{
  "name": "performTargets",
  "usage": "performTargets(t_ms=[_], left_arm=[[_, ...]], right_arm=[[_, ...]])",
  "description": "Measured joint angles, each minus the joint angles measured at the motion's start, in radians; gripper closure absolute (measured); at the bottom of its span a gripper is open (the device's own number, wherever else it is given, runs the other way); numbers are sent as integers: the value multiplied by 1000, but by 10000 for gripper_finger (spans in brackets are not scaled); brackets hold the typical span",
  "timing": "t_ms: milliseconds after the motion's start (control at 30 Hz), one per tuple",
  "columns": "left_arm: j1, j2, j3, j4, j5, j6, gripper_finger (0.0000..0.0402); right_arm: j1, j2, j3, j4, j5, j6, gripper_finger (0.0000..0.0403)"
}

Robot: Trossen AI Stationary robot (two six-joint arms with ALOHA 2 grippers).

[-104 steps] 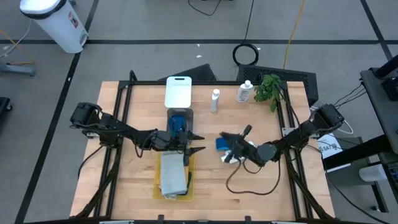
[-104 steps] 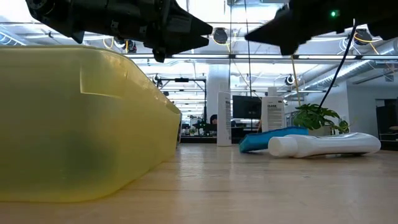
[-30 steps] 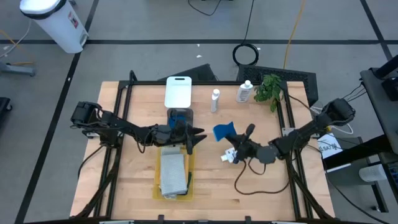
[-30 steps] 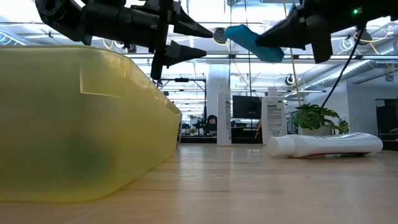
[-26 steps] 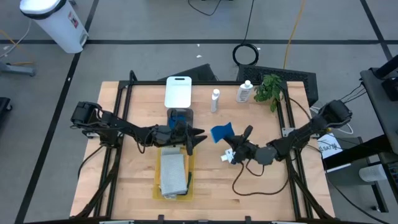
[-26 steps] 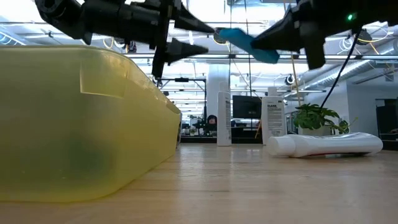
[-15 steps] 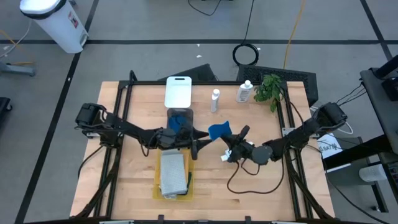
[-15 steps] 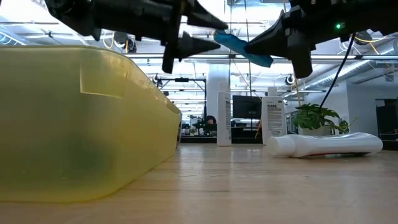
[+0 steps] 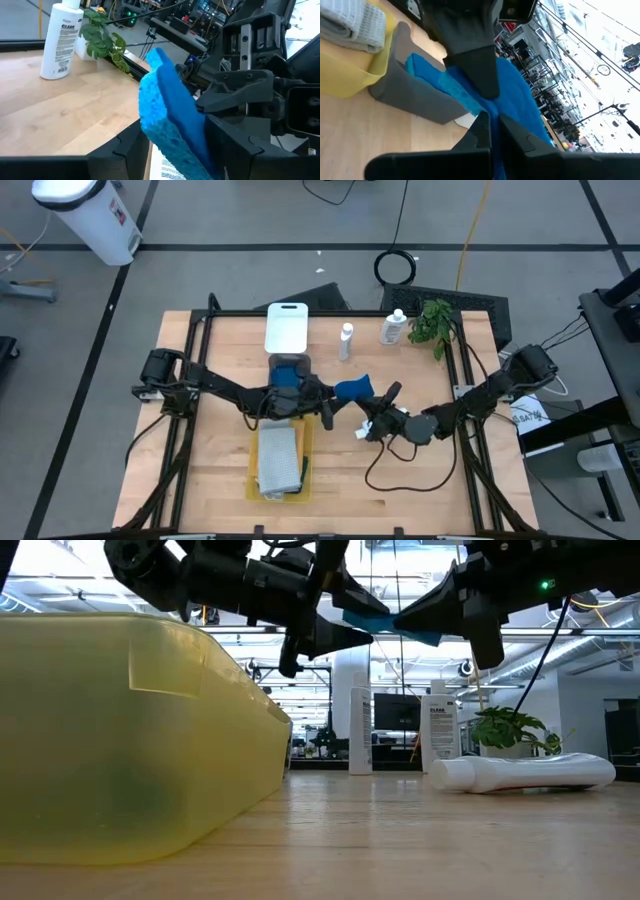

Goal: Pick & Place Kitchen Items
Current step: Put the blue sponge into the black bin

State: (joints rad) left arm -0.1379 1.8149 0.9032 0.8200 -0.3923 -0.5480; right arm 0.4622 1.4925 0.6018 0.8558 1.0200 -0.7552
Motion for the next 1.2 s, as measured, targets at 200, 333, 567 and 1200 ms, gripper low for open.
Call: performTargets(t_ms=[200, 333, 567, 1200], left_arm=[[-9, -23, 0, -43, 6, 27, 274], [-15, -71, 0, -136, 55, 104, 376], [-57, -235, -1, -530, 8, 190, 382], [36, -390, 362, -1736, 232, 490, 388]], right_arm=[[0, 0, 0, -12, -32, 59, 403], [0, 0, 0, -20, -68, 102, 397], [14, -3, 1, -3, -49, 116, 384], [10, -3, 1, 15, -54, 110, 383]])
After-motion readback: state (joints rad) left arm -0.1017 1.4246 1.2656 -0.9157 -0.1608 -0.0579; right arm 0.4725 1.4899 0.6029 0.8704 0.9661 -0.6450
